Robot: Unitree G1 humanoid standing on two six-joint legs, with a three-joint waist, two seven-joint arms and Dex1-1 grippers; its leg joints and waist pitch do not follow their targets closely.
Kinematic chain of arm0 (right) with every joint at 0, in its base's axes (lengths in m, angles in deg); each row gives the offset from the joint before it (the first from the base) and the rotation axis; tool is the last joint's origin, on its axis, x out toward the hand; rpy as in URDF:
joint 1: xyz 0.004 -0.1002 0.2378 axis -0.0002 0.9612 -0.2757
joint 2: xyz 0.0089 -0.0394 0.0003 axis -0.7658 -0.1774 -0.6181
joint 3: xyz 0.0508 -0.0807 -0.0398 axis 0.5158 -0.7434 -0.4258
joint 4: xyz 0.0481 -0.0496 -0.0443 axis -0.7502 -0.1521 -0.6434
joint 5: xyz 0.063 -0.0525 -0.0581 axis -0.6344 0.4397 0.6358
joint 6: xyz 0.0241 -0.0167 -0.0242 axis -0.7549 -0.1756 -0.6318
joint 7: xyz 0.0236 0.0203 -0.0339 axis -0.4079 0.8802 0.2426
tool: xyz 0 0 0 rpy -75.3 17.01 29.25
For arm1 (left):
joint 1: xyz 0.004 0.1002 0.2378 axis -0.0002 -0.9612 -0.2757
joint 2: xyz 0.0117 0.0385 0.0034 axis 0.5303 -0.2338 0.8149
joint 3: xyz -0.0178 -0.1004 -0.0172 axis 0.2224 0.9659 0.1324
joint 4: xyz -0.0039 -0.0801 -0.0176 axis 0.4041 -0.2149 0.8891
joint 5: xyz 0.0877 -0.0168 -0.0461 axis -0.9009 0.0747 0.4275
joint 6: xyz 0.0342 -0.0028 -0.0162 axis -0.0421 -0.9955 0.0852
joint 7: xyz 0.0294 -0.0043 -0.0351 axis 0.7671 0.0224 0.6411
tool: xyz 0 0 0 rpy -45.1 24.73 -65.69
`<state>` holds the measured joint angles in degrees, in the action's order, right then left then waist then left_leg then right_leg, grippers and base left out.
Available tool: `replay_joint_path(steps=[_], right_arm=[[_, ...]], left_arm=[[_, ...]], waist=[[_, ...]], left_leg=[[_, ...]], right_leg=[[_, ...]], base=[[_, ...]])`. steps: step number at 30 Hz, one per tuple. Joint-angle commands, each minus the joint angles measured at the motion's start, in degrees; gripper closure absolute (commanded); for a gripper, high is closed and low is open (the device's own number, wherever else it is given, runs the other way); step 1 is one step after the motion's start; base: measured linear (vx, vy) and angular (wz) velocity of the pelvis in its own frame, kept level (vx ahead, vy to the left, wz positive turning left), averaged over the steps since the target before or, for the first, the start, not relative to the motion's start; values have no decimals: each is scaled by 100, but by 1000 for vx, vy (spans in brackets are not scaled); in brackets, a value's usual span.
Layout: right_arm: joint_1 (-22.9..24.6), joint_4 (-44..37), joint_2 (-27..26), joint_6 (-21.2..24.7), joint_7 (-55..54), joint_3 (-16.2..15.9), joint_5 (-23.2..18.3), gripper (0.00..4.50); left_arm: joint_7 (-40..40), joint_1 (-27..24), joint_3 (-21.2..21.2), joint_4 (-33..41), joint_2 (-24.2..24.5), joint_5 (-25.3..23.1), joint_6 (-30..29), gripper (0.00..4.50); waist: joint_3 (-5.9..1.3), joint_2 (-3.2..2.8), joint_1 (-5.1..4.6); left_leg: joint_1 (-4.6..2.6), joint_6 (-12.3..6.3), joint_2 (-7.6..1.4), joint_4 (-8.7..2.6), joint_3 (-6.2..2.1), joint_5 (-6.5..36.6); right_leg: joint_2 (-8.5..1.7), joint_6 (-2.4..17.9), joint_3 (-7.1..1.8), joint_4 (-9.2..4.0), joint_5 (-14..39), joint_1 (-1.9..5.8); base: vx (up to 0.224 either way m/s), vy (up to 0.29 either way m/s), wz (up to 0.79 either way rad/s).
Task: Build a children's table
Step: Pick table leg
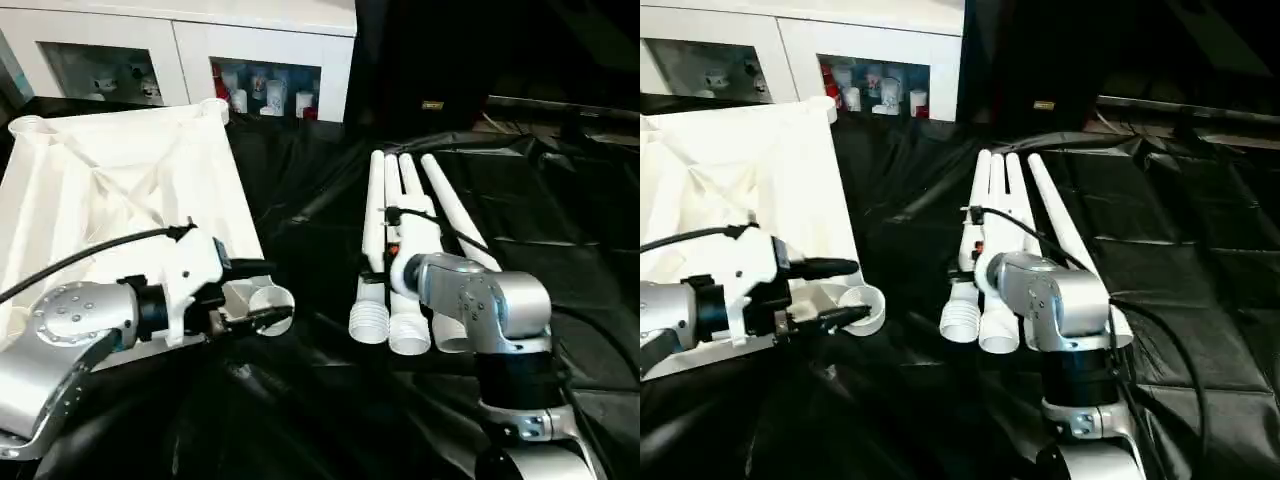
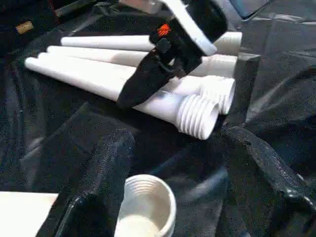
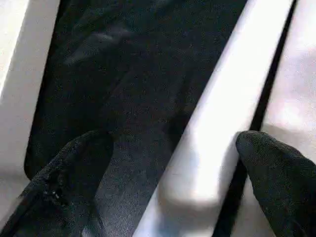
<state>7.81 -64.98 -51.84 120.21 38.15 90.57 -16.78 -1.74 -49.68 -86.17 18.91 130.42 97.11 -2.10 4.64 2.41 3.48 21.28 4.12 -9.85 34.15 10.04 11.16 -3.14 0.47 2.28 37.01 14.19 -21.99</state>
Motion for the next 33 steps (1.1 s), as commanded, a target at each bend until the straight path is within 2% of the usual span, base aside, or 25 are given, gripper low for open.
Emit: replay_joint_path(steps=[1,3,5,8,9,11,12,15,18,19,28,33], right_arm=[[-87,86,22,72,42,36,-63,0],[-110,168,28,124,79,50,-89,0],[-121,201,32,154,91,58,-97,0],[-166,333,99,285,105,42,-52,0],[-192,408,135,370,133,45,-46,27],[-192,408,135,370,133,45,-46,27],[-217,500,167,433,137,51,-41,38],[-293,792,238,560,147,89,-34,75],[-359,1048,306,601,222,48,-26,84],[-375,1105,314,584,223,40,-11,109],[-560,1451,355,514,280,39,25,174],[-622,1533,365,462,285,86,31,219]], left_arm=[[-52,-17,-46,155,15,11,-56,131],[-51,-11,-65,172,8,11,-68,131],[-50,-9,-72,181,6,12,-73,131],[-61,-19,-104,222,10,13,-100,131],[-68,-22,-122,242,10,17,-117,127],[-68,-22,-122,242,10,17,-117,127],[-73,-25,-143,263,13,25,-134,127],[-126,-16,-246,318,63,51,-225,127],[-167,0,-414,364,123,-82,-202,101],[-144,8,-442,370,116,-126,-194,92],[37,47,-580,374,115,-458,-126,21],[122,33,-583,366,106,-481,-171,1]], waist=[[-353,-94,16],[-358,-64,17],[-360,-74,17],[-363,-58,17],[-362,-52,17],[-368,-57,24],[-373,-37,23],[-370,-52,27],[-361,-23,29],[-360,-10,32],[-366,1,23],[-379,7,25]], left_leg=[[-101,396,-258,-431,-86,118],[-98,371,-260,-429,-85,106],[-100,360,-263,-427,-86,83],[-100,354,-256,-422,-82,39],[-99,351,-255,-420,-78,32],[-105,349,-259,-418,-81,7],[-103,342,-257,-415,-77,-7],[-111,371,-259,-416,-76,40],[-99,371,-261,-419,-74,59],[-95,357,-263,-419,-78,48],[-107,319,-270,-413,-73,31],[-97,307,-267,-404,-72,-19]], right_leg=[[-401,872,-305,-330,-691,244],[-412,885,-310,-326,-689,258],[-413,893,-306,-326,-685,253],[-403,899,-304,-321,-719,259],[-403,890,-306,-325,-725,259],[-404,895,-303,-319,-754,255],[-404,903,-304,-317,-788,263],[-411,927,-303,-322,-673,258],[-413,924,-305,-325,-633,262],[-418,910,-306,-322,-627,270],[-418,951,-301,-325,-593,264],[-420,963,-302,-316,-662,275]], base=[[0,0,0],[0,0,0],[0,0,0],[0,0,0],[0,0,0],[0,0,0],[0,0,0],[0,0,0],[0,0,0],[0,0,0],[0,0,0],[0,0,0]])
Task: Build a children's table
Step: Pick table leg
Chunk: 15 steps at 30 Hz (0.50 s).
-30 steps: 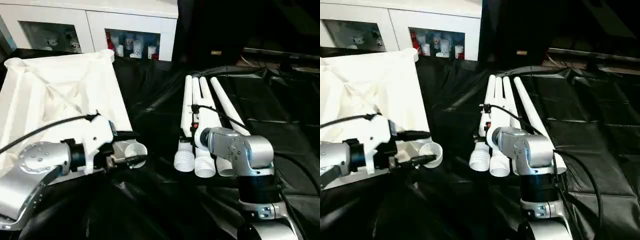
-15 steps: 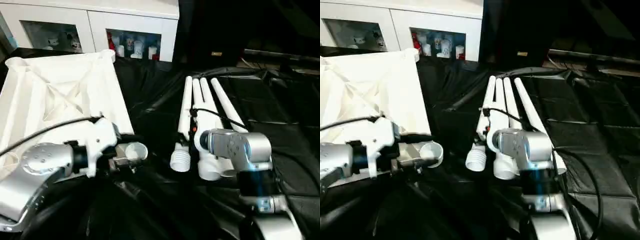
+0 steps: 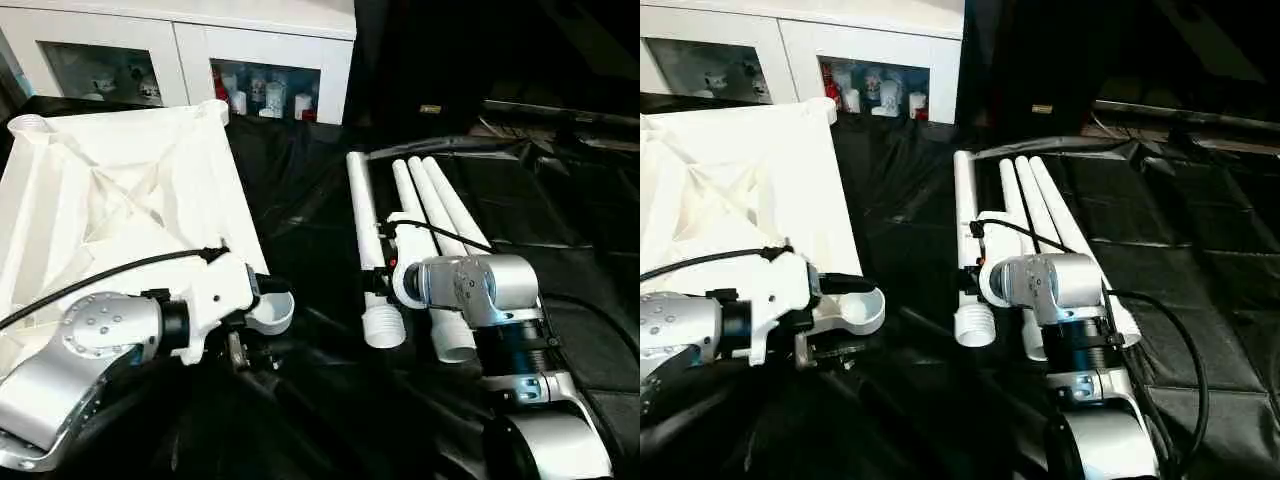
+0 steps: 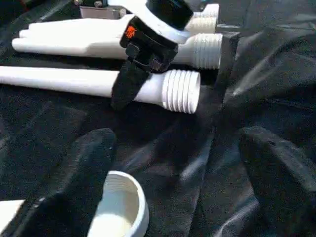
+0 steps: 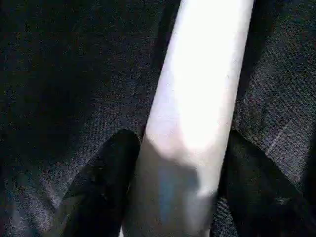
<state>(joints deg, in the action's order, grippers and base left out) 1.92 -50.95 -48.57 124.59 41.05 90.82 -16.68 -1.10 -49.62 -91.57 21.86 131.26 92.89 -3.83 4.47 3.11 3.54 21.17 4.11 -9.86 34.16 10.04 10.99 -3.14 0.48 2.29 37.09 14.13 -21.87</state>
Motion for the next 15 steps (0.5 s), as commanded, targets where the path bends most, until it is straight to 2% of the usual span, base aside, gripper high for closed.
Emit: replay_joint_path(steps=[1,5,10,11,12,14,15], right_arm=[[-36,144,40,4,-16,91,25,226],[-33,156,37,-21,-42,154,24,251],[-29,39,-35,-277,-96,510,-118,264],[-20,-8,-44,-370,-68,534,-147,264],[18,-134,-95,-625,56,630,-274,264],[145,-371,-201,-1196,417,823,-562,264],[271,-579,-211,-1576,779,846,-734,264]], left_arm=[[86,33,-28,54,-14,-88,49,0],[111,48,-10,19,-66,-121,120,0],[492,329,126,-255,-497,-85,86,0],[549,376,156,-315,-564,-61,80,0],[653,480,222,-452,-685,13,-17,0],[876,676,390,-758,-971,189,-175,0],[1031,828,522,-999,-1190,331,-275,0]], waist=[[-365,-63,21],[-373,-73,24],[-397,-125,41],[-404,-113,53],[-401,-133,56],[-413,-133,65],[-407,-138,69]], left_leg=[[-86,304,-267,-402,-71,-12],[-87,299,-264,-398,-68,0],[-105,376,-265,-386,-57,92],[-81,373,-259,-395,-73,94],[-94,382,-266,-396,-73,191],[-97,375,-270,-390,-67,322],[-77,355,-271,-385,-66,356]], right_leg=[[-417,970,-303,-323,-675,260],[-413,1015,-300,-323,-710,263],[-409,1091,-306,-322,-808,257],[-420,1087,-298,-317,-800,288],[-425,1070,-296,-329,-715,269],[-438,1081,-301,-332,-628,277],[-450,1090,-307,-331,-647,283]], base=[[0,0,0],[0,0,0],[0,0,0],[0,0,0],[0,0,0],[0,0,0],[0,0,0]])
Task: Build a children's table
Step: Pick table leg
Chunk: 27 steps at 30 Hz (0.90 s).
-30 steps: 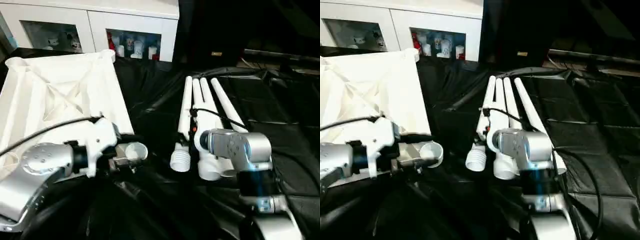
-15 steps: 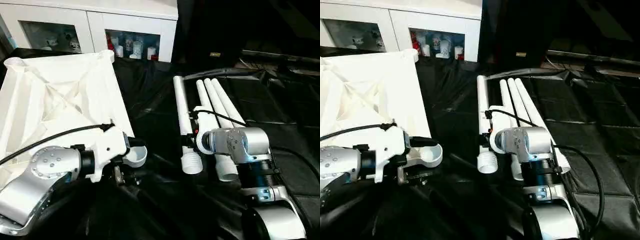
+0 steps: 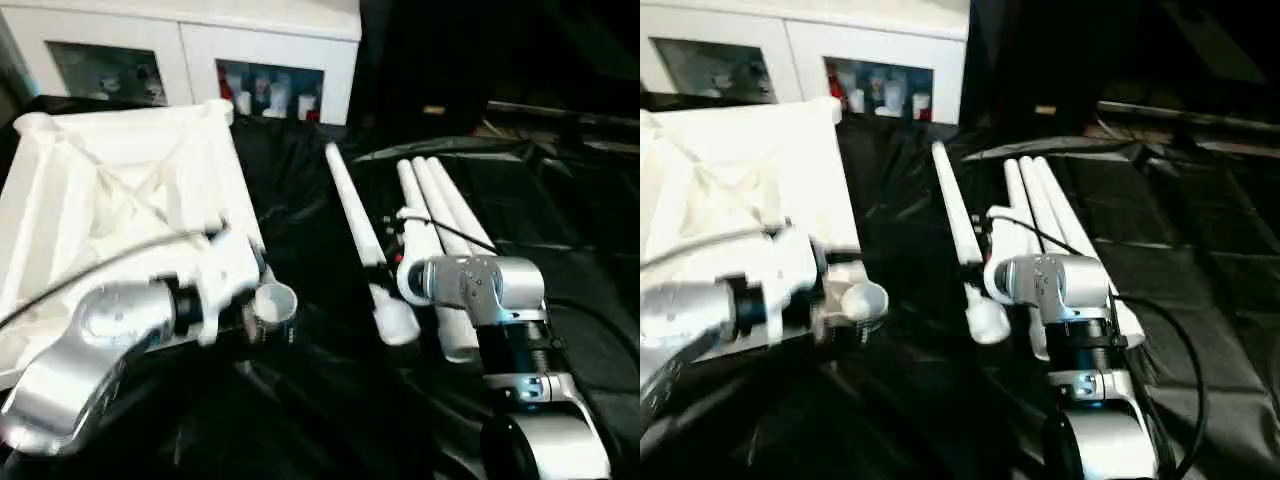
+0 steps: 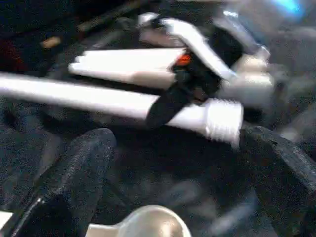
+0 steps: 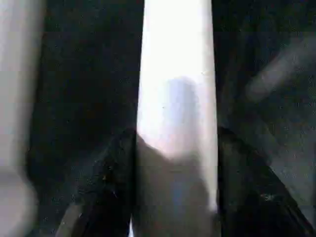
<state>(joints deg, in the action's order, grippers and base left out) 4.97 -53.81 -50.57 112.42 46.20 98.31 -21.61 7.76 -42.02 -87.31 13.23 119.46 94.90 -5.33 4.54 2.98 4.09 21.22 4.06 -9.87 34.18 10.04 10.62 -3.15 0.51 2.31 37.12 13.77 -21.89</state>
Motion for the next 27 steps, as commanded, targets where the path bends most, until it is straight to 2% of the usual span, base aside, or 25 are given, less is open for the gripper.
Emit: replay_joint_path(steps=[1,2,3,4,5,6,7,8,9,11,17,21,22,24,27], right_arm=[[37,-405,-8,-556,468,94,-327,264],[205,-724,34,-511,967,67,-611,264],[205,-724,34,-511,967,67,-611,264],[233,-804,21,-456,1084,109,-723,265],[260,-906,-14,-332,1235,240,-941,265],[363,-1202,-13,-194,1762,466,-1490,265],[448,-1390,38,-119,2096,518,-1772,265],[476,-1434,57,-130,2169,506,-1815,265],[584,-1606,132,-172,2446,459,-1982,265],[814,-1875,265,-165,2849,400,-2367,265],[1056,-2201,349,-5,3144,386,-2697,265],[1152,-2245,439,-77,3192,255,-2723,265],[1179,-2261,475,-124,3194,190,-2713,265],[1210,-2293,530,-208,3174,78,-2644,265],[1233,-2342,588,-435,3080,-125,-2319,265]], left_arm=[[227,148,169,-266,-128,206,-171,0],[473,389,347,-616,-446,331,-279,0],[473,389,347,-616,-446,331,-279,0],[539,473,403,-726,-540,383,-344,0],[610,574,487,-840,-679,506,-434,0],[787,813,688,-1011,-1007,879,-671,0],[902,945,814,-1094,-1187,1112,-840,0],[920,974,835,-1109,-1222,1145,-860,0],[991,1086,918,-1168,-1358,1270,-936,0],[1145,1342,1119,-1227,-1663,1716,-1321,0],[1201,1580,1388,-930,-2191,2918,-1870,0],[1245,1601,1429,-815,-2327,3130,-2045,0],[1284,1593,1427,-795,-2359,3163,-2117,27],[1364,1560,1368,-747,-2383,3170,-2218,37],[1523,1517,1289,-688,-2415,3190,-2319,62]], waist=[[-425,-117,39],[-426,-123,48],[-434,-119,75],[-428,-116,67],[-434,-108,83],[-433,-102,71],[-447,-112,137],[-450,-104,179],[-448,-99,170],[-442,-96,234],[-416,-67,251],[-398,-70,239],[-399,-70,243],[-404,-74,244],[-418,-82,243]], left_leg=[[-98,307,-281,-383,-74,426],[-85,226,-273,-386,-81,364],[-105,159,-286,-378,-90,340],[-83,134,-279,-391,-99,316],[-98,102,-280,-384,-94,280],[-88,70,-271,-379,-82,291],[-106,5,-289,-348,-70,346],[-110,-46,-304,-349,-84,315],[-79,-61,-296,-355,-89,286],[-96,-65,-304,-346,-89,293],[-56,-21,-291,-363,-94,428],[-61,27,-294,-377,-102,549],[-65,33,-295,-379,-106,552],[-61,55,-298,-380,-107,505],[-59,102,-297,-378,-114,462]], right_leg=[[-459,1117,-303,-342,-631,286],[-437,1134,-297,-335,-731,298],[-440,1165,-295,-340,-807,294],[-439,1168,-291,-339,-803,305],[-443,1192,-289,-342,-781,289],[-440,1234,-295,-341,-783,297],[-473,1335,-302,-350,-798,297],[-472,1413,-288,-344,-850,291],[-461,1406,-280,-335,-869,308],[-472,1414,-272,-354,-801,299],[-492,1362,-268,-422,-119,301],[-488,1192,-274,-483,261,284],[-489,1158,-274,-489,300,284],[-479,1085,-272,-484,266,284],[-474,1009,-272,-477,148,281]], base=[[0,0,0],[0,0,0],[0,0,0],[0,0,0],[0,0,0],[0,0,0],[0,0,0],[0,0,0],[0,0,0],[0,0,0],[0,0,0],[0,0,0],[0,0,0],[0,0,0],[0,0,0]])
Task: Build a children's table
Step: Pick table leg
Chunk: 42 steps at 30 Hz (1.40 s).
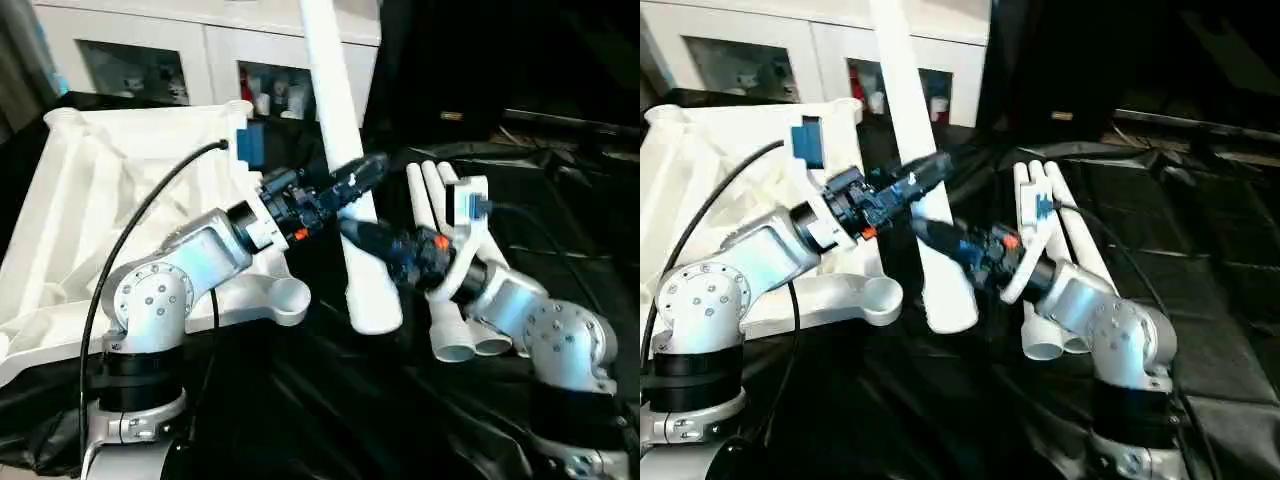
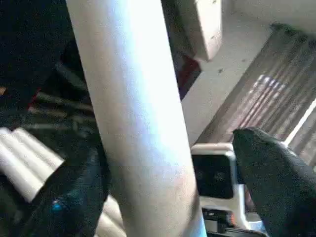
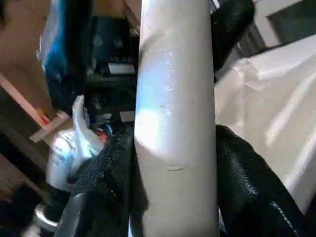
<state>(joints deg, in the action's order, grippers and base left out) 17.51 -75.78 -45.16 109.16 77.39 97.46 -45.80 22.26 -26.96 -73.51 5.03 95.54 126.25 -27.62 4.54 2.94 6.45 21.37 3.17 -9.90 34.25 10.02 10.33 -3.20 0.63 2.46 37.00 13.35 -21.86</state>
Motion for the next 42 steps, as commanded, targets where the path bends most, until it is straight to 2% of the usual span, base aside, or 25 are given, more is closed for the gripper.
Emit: replay_joint_path(steps=[1,2,3,5,7,9,13,17,23,28,33,34,35,38,39,40,42], right_arm=[[-25,-159,97,-224,-90,-172,300,265],[-25,-167,132,-341,-142,-286,454,265],[-27,-167,134,-353,-152,-297,472,265],[-89,-159,177,-793,-508,-677,1058,265],[-121,-172,200,-1063,-684,-888,1317,265],[-143,-193,126,-1192,-788,-951,1413,265],[-176,-236,34,-1318,-956,-1038,1554,265],[-180,-300,-23,-1426,-1065,-1115,1612,265],[-147,-277,-48,-1593,-1169,-1194,1701,265],[-136,-271,-46,-1632,-1226,-1235,1727,265],[-150,-284,-28,-1632,-1242,-1257,1734,265],[-160,-292,-21,-1600,-1230,-1242,1704,265],[-163,-337,-48,-1387,-1095,-1113,1394,209],[-141,-510,77,-940,-720,-936,817,189],[-133,-547,157,-857,-608,-922,718,162],[-122,-597,344,-685,-380,-892,541,162],[-127,-613,522,-539,-182,-863,399,151]], left_arm=[[182,18,-100,154,-47,71,-141,80],[304,29,-95,169,-71,102,-204,80],[321,31,-93,169,-76,103,-210,94],[987,166,-1,102,-283,57,-391,106],[1317,253,16,55,-371,-76,-458,126],[1604,312,126,-46,-503,-78,-476,139],[2019,376,322,-219,-658,-66,-470,173],[2392,384,363,-259,-742,-264,-419,203],[2666,399,321,-210,-755,-435,-453,251],[2821,414,404,-238,-840,-347,-491,257],[2793,424,448,-233,-845,-254,-538,259],[2709,421,407,-210,-804,-256,-547,259],[2469,408,290,-162,-691,-275,-527,259],[1726,362,-61,-24,-315,-353,-426,259],[1493,351,-150,11,-192,-365,-395,259],[1044,360,-259,37,43,-335,-374,260],[658,396,-311,23,247,-276,-378,260]], waist=[[-420,-88,10],[-423,-109,13],[-425,-95,7],[-428,-118,2],[-429,-101,1],[-435,-99,4],[-457,-140,6],[-459,-138,4],[-455,-153,3],[-458,-160,3],[-458,-156,6],[-456,-131,2],[-457,-137,8],[-460,-128,8],[-461,-137,26],[-458,-111,30],[-451,-124,31]], left_leg=[[-73,194,-291,-386,-115,495],[-72,218,-288,-383,-117,524],[-67,234,-291,-383,-117,527],[-72,306,-294,-379,-124,572],[-73,314,-289,-377,-124,578],[-70,274,-282,-378,-126,569],[-65,241,-279,-365,-140,528],[-59,214,-281,-361,-142,500],[-72,223,-282,-365,-143,578],[-66,233,-280,-360,-147,576],[-68,217,-275,-354,-142,573],[-66,210,-276,-356,-138,567],[-69,193,-269,-356,-140,544],[-79,130,-279,-361,-136,509],[-88,108,-272,-357,-140,506],[-85,98,-275,-363,-137,464],[-76,110,-270,-356,-122,438]], right_leg=[[-470,994,-287,-469,210,281],[-466,978,-288,-470,221,281],[-465,965,-287,-469,210,289],[-462,958,-283,-468,183,282],[-462,929,-290,-479,177,289],[-456,901,-292,-476,179,295],[-449,977,-284,-453,-44,303],[-438,982,-281,-440,-253,314],[-438,972,-280,-447,-186,306],[-441,982,-282,-440,-235,312],[-443,1000,-284,-443,-244,315],[-439,987,-285,-446,-231,316],[-440,973,-286,-441,-211,315],[-435,939,-287,-429,-173,310],[-432,919,-282,-440,-159,303],[-431,890,-282,-439,-154,309],[-432,885,-284,-429,-134,300]], base=[[0,0,0],[0,0,0],[0,0,0],[0,0,0],[0,0,0],[0,0,0],[0,0,0],[0,0,0],[0,0,0],[0,0,0],[0,0,0],[0,0,0],[0,0,0],[0,0,0],[0,0,0],[0,0,0],[0,0,0]])
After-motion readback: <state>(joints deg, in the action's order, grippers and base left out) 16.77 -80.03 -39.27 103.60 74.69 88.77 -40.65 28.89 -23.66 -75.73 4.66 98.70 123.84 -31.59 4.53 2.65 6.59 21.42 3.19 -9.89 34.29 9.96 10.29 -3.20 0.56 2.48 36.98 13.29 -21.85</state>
